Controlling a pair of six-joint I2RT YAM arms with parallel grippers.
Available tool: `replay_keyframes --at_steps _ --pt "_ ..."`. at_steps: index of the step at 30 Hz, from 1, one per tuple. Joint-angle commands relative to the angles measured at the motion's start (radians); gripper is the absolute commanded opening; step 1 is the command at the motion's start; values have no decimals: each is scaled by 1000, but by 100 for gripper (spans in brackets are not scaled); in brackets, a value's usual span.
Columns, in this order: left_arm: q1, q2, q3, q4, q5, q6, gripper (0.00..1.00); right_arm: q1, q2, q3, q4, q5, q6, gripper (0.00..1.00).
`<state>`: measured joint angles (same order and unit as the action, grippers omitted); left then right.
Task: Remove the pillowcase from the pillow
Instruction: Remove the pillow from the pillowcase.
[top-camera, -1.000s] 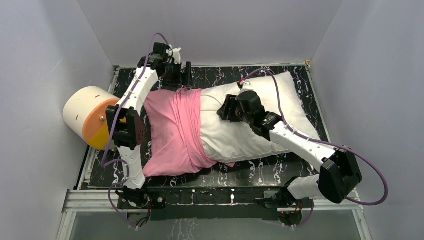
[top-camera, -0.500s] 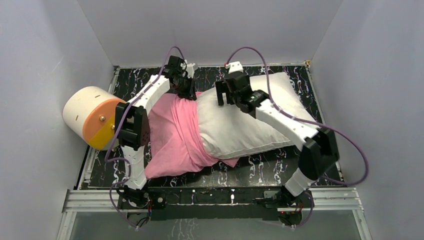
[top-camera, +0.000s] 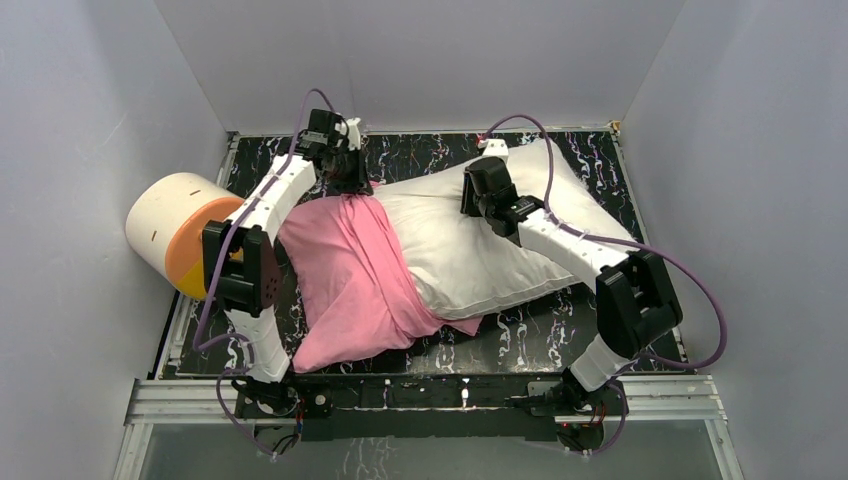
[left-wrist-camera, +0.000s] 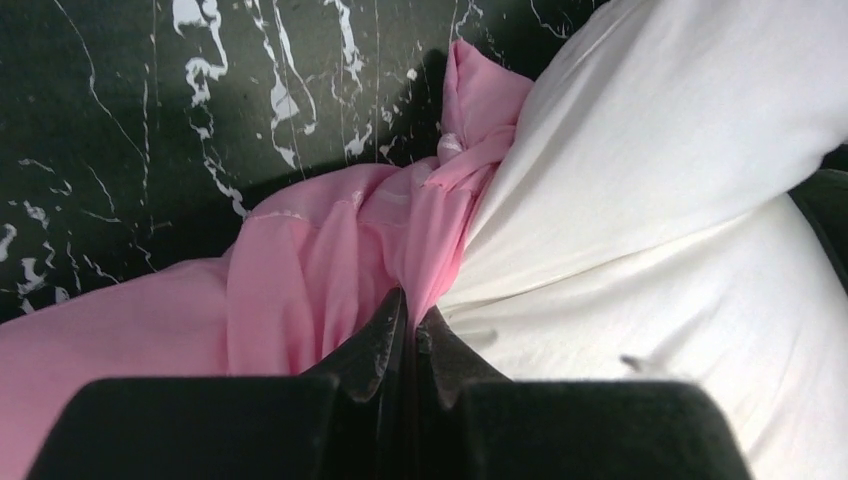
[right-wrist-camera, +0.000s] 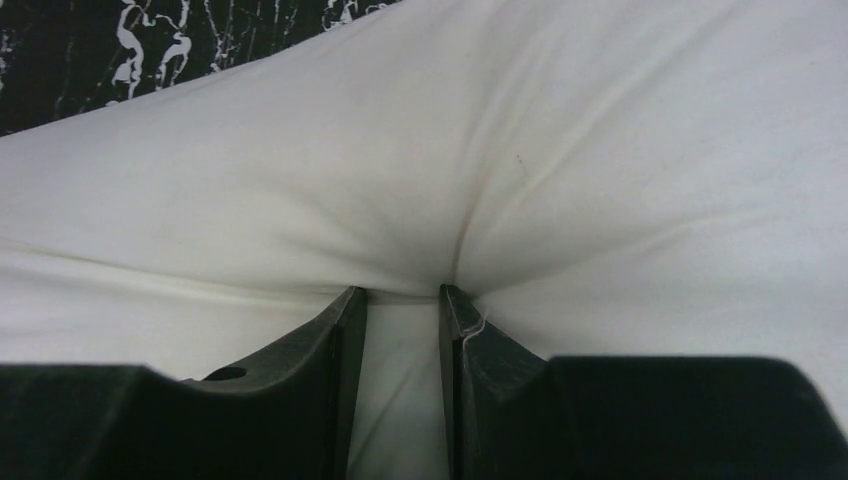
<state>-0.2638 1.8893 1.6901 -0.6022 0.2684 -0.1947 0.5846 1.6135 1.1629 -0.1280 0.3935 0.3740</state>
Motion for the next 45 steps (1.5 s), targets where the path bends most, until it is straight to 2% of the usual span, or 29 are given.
replay_keyframes --at_steps 1,2,3,4,6,10,13,16,18,20,22,25,28,30,32,33,35,36,37,38,42,45 --pt "141 -37 39 -67 -14 22 0 -58 60 -98 -323 18 18 42" --pt "132 -34 46 -71 -1 17 0 -57 52 -88 -327 3 25 43" --pt "119 -37 52 -73 -2 14 12 -58 40 -69 -334 -10 31 45" --pt "105 -49 59 -71 0 14 41 -57 24 -57 -338 -30 32 47" --pt "76 -76 79 -66 16 21 52 -57 -30 -38 -329 -85 18 53" --pt "22 -126 160 -101 -1 35 78 -55 -244 -25 -243 -282 -74 68" --pt "-9 -186 187 -124 -19 30 83 -39 -456 -114 -62 -427 -209 78" --pt "-33 -292 143 -123 -27 12 86 -2 -656 -264 103 -605 -444 86" --pt "-41 -379 78 -116 -6 -10 88 32 -741 -341 102 -733 -625 89" --pt "-45 -468 2 -116 63 -34 90 81 -771 -373 33 -771 -748 89" --pt "-51 -567 -113 -115 108 -61 90 156 -756 -377 -42 -695 -790 88" --pt "-72 -777 -332 -107 138 -121 90 358 -727 -428 -101 -482 -829 90" --pt "-82 -985 -544 -110 217 -198 91 538 -716 -574 4 -153 -915 94" --pt "-86 -1089 -649 -115 265 -265 90 575 -658 -621 107 49 -945 94" --pt "-88 -1154 -726 -123 292 -314 90 578 -584 -641 279 232 -927 82" --pt "-89 -1175 -748 -134 294 -324 89 578 -545 -631 334 282 -902 70" --pt "-89 -1195 -759 -158 296 -324 89 577 -490 -579 324 323 -804 39" --pt "-91 -1192 -754 -168 294 -317 89 578 -472 -553 306 317 -753 20" --pt "-91 -1183 -745 -174 297 -309 88 578 -454 -524 292 307 -680 8" --pt "-91 -1171 -735 -178 303 -300 88 578 -443 -498 278 292 -622 1" --pt "-91 -1112 -695 -181 311 -274 88 578 -418 -386 196 270 -401 0" --pt "-95 -1087 -669 -182 264 -281 86 576 -419 -303 149 295 -271 0"
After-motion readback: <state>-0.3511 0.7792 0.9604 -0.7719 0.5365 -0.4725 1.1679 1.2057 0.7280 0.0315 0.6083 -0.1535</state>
